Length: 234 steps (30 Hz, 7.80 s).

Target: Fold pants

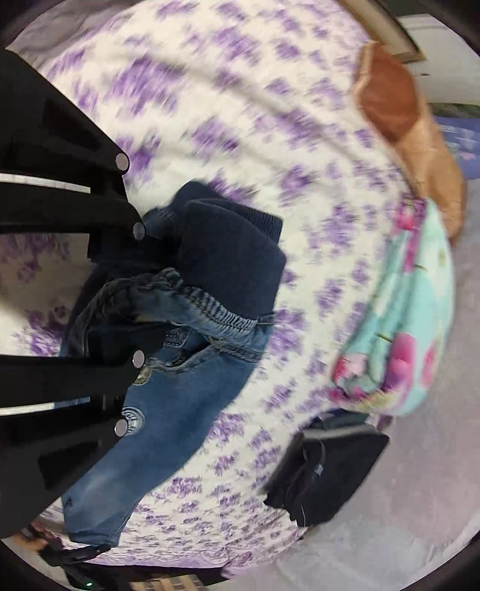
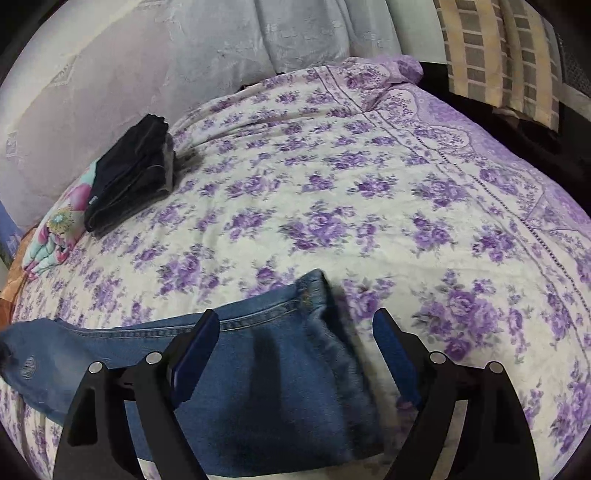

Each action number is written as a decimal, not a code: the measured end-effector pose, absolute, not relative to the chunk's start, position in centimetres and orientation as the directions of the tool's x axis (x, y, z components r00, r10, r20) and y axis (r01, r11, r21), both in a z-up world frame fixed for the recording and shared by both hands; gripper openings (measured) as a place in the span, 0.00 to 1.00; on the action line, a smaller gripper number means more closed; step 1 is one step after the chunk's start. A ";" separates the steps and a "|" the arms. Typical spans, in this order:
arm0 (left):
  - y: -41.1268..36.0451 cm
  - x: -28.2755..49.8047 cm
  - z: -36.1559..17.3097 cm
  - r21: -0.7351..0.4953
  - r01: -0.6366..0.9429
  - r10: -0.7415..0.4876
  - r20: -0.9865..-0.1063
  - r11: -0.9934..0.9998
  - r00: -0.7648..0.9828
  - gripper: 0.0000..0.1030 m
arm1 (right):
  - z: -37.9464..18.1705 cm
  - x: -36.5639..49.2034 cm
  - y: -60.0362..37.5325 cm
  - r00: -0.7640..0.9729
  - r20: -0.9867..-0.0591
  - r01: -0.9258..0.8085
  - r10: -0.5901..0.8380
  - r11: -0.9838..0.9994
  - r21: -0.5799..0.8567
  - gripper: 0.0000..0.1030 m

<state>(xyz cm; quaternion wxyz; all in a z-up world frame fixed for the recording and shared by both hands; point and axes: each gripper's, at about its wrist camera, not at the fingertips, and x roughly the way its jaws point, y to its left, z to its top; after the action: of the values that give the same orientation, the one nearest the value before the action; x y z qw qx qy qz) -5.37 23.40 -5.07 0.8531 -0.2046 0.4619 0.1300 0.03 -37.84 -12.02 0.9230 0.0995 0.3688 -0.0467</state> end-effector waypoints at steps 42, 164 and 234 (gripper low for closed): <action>16.9 -4.2 -12.5 -0.017 -0.212 0.117 -0.787 0.977 0.605 0.85 | -16.7 15.2 -1.0 -0.016 -0.751 -0.313 0.660 0.710 0.631 0.32; 14.5 -5.7 -8.9 0.021 -0.299 0.210 -0.758 0.954 0.617 0.96 | -12.9 4.2 -4.3 0.152 -0.840 -0.488 0.520 0.779 0.394 0.81; 17.9 -9.9 -7.7 -0.075 -0.468 0.240 -0.780 0.881 0.577 0.86 | -11.9 6.6 -22.4 0.564 -0.655 -0.318 0.504 0.864 0.391 0.91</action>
<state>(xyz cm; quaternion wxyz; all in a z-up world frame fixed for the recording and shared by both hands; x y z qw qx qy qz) -9.88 17.94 -7.66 0.8773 -0.1379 0.4131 0.2016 6.62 -22.38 -11.88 0.8768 0.1149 0.4040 0.2343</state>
